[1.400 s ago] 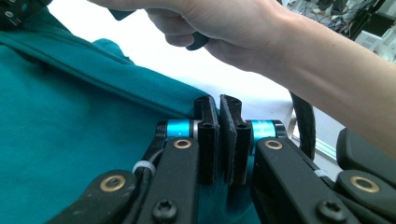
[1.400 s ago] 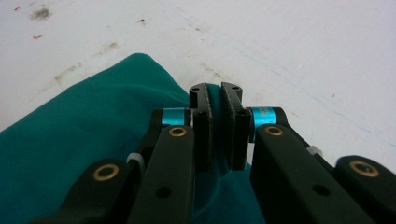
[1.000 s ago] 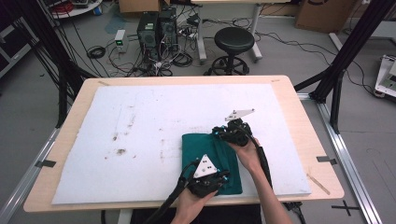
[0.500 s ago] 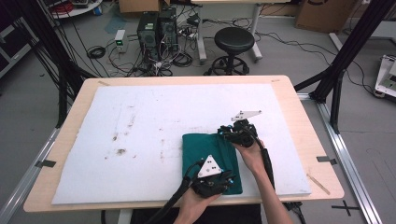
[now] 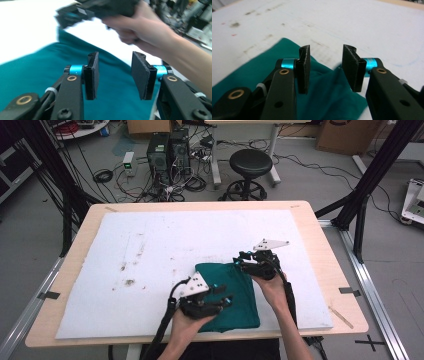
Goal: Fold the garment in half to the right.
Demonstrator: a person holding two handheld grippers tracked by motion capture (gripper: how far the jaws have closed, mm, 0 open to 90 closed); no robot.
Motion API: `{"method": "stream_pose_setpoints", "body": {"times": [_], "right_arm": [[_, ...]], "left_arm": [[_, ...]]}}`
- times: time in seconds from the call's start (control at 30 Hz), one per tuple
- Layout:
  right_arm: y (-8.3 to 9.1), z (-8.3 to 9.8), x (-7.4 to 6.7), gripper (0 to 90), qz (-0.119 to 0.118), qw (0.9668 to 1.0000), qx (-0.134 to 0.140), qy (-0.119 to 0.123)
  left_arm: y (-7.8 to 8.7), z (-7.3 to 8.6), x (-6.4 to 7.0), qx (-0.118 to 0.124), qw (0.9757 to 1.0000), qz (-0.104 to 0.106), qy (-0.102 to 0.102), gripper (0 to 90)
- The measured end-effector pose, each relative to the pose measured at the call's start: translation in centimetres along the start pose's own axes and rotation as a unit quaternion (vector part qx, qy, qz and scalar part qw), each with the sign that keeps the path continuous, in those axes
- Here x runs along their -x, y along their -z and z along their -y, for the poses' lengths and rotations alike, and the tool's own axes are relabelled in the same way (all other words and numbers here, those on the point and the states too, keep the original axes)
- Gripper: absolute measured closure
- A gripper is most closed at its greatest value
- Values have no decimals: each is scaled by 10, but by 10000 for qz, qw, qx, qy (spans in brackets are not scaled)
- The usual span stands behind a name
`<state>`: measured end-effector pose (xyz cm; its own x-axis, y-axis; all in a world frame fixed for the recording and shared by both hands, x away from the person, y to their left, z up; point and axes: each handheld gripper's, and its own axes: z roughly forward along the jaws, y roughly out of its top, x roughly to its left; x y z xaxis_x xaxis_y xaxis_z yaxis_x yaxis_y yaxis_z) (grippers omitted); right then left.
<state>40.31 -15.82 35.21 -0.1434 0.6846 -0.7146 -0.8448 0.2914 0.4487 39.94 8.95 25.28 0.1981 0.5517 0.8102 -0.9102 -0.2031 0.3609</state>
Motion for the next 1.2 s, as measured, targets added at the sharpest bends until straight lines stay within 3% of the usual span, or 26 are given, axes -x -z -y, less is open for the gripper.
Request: {"method": "stream_pose_setpoints", "body": {"times": [0.03,0.1,0.17,0.2,0.3,0.43,0.53,0.6,0.67,0.83,0.87,0.93,0.97,1.0,1.07,1.1,1.17,1.2], "right_arm": [[-1,-2,-6,605,-116,9999,11,92],[-3,-2,-12,635,-165,9997,-70,187],[-7,0,-14,669,5,9995,-179,267],[-7,1,-14,681,137,9994,-211,240],[-7,8,-6,764,394,9988,-303,30],[-6,21,3,824,673,9960,-572,-108],[-6,27,6,838,772,9944,-705,-134],[-9,37,10,862,928,9906,-1001,-69],[-11,40,11,862,944,9898,-1064,-57],[-4,38,11,826,967,9913,-874,-175],[1,32,7,781,879,9939,-620,-260],[0,24,1,692,784,9955,-450,-268],[0,24,1,692,784,9955,-450,-268],[-2,20,-4,581,990,9928,-581,-348],[-4,20,-3,544,1103,9909,-639,-423],[-3,24,3,503,1158,9889,-692,-623],[-3,27,6,511,1032,9893,-725,-729],[-4,33,10,598,643,9912,-786,-848]], "left_arm": [[6,-4,-15,150,9996,-239,4,609],[9,-7,-28,219,9986,-475,-14,634],[10,-7,-35,218,9981,-576,-9,669],[10,-7,-48,168,9966,-807,47,697],[8,-8,-65,176,9938,-1076,217,764],[-1,-7,-82,27,9902,-1373,269,786],[-6,-5,-88,-102,9888,-1452,314,786],[-11,-1,-94,-299,9866,-1576,314,775],[-12,0,-95,-335,9859,-1613,284,766],[-11,-1,-96,-276,9845,-1718,213,688],[-11,-1,-97,-234,9846,-1715,226,670],[-11,-1,-97,-212,9848,-1704,240,653],[-12,0,-97,-206,9850,-1695,250,653],[-12,-1,-97,-208,9852,-1684,250,641],[-11,-1,-95,-228,9857,-1651,241,639],[-11,-1,-94,-221,9863,-1624,212,639],[-11,-1,-94,-209,9864,-1615,212,639],[-11,-1,-95,-217,9865,-1612,209,639]]}}
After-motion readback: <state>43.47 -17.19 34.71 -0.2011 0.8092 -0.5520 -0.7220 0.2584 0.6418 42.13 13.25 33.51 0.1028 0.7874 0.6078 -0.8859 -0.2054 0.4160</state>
